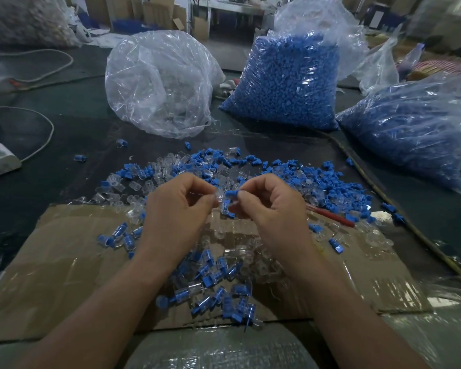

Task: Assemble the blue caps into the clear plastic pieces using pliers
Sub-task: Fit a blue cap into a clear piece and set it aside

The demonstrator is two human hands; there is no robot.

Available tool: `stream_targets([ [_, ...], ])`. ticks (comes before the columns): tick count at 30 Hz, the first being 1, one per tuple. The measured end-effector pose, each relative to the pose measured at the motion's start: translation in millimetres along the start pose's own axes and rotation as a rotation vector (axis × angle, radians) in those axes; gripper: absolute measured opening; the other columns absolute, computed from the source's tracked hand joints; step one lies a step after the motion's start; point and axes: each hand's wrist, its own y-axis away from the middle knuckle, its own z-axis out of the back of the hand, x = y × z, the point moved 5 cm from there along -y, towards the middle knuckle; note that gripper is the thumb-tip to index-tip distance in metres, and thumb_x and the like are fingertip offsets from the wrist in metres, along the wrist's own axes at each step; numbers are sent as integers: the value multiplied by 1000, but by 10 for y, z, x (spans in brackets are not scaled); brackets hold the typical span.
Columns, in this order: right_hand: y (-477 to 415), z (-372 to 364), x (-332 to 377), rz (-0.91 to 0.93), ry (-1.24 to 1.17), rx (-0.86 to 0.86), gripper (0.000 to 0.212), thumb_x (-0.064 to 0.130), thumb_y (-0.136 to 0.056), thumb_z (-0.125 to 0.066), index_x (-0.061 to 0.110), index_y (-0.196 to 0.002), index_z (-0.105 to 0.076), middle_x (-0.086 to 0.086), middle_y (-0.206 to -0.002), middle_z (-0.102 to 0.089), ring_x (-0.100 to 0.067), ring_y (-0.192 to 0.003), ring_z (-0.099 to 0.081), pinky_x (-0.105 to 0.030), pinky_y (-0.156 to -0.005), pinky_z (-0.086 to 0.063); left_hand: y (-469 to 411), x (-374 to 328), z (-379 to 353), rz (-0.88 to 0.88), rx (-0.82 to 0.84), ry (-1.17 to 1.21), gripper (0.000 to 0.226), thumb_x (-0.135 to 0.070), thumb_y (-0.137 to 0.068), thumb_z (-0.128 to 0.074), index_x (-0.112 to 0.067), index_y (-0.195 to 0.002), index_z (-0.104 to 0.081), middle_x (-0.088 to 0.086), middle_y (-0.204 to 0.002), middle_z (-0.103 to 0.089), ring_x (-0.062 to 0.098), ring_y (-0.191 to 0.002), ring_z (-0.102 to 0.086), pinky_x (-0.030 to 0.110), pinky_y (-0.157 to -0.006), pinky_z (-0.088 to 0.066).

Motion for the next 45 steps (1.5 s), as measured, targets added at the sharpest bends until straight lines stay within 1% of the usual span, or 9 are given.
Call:
stream_targets([
  [6, 5, -91, -19, -104, -205, 105, 14, 5, -88, -54, 16, -81, -54, -7, -86, -66, -17, -78, -67, -32, -74, -57, 54, -166, 22, -297, -70, -156, 16, 5, -74, -70, -8, -84, -71, -7, -85, -60, -7, -78, -55, 3, -73, -45],
  [11, 2, -82, -16, -62, -138, 69, 18, 4, -87, -55, 20, -78, -54, -4, -89, -66, -22, -83, -66, -38, -75, -57, 4, -107, 45, -86, -32, 59, 26, -4, -74, -71, -29, -75, -65, -17, -78, -62, -4, -73, -62, 6, -64, -48],
  [14, 5, -92, -11, -45, -108, 74, 18, 3, -87, -56, 19, -78, -54, 2, -92, -67, -26, -84, -64, -44, -74, -55, -32, 9, 71, 117, -48, 198, 27, -2, -68, -75, -27, -69, -64, -8, -68, -66, 1, -62, -63, 11, -57, -51],
  [18, 20, -89, 15, 8, -39, 84, 21, 4, -86, -56, 22, -76, -53, -3, -85, -63, -26, -76, -62, -38, -68, -54, -32, 78, -10, 280, 144, 337, 26, 5, -69, -71, -19, -77, -66, 3, -71, -66, 4, -54, -63, 12, -51, -49],
  [22, 22, -84, 47, 79, 50, 77, 27, 4, -85, -58, 28, -73, -51, 4, -70, -58, -5, -58, -51, -26, -53, -48, -54, 100, -20, 301, 147, 392, 27, 9, -76, -63, -17, -74, -68, 5, -67, -70, 11, -56, -65, 19, -54, -54],
  [26, 17, -60, 39, 92, 73, 80, 27, 6, -85, -58, 29, -73, -51, -4, -79, -63, -20, -67, -59, -39, -60, -52, -43, 78, -15, 298, 152, 449, 17, -1, -79, -62, -15, -73, -69, 5, -67, -71, 13, -57, -66, 20, -56, -55],
  [29, 21, -54, 15, 71, 48, 97, 26, 4, -84, -57, 28, -73, -52, 7, -86, -67, -26, -74, -62, -44, -63, -54, -40, 61, -12, 277, 184, 417, 13, -3, -76, -66, -14, -71, -68, 1, -65, -71, 11, -56, -66, 18, -55, -54],
  [35, 10, -41, 2, 64, 36, 44, 25, 6, -84, -59, 29, -74, -53, 14, -91, -64, -4, -79, -64, -21, -69, -55, -31, 97, -43, 343, 176, 459, 11, 0, -78, -64, -7, -70, -62, 5, -58, -68, 14, -52, -66, 20, -50, -53],
  [45, 15, -3, -18, 126, 217, -45, 30, 6, -78, -66, 29, -66, -52, 15, -54, -55, 7, -56, -55, -6, -50, -41, 10, 27, -79, 228, 224, 355, 17, 3, -74, -68, -14, -76, -65, 2, -62, -70, 9, -52, -65, 15, -50, -50],
])
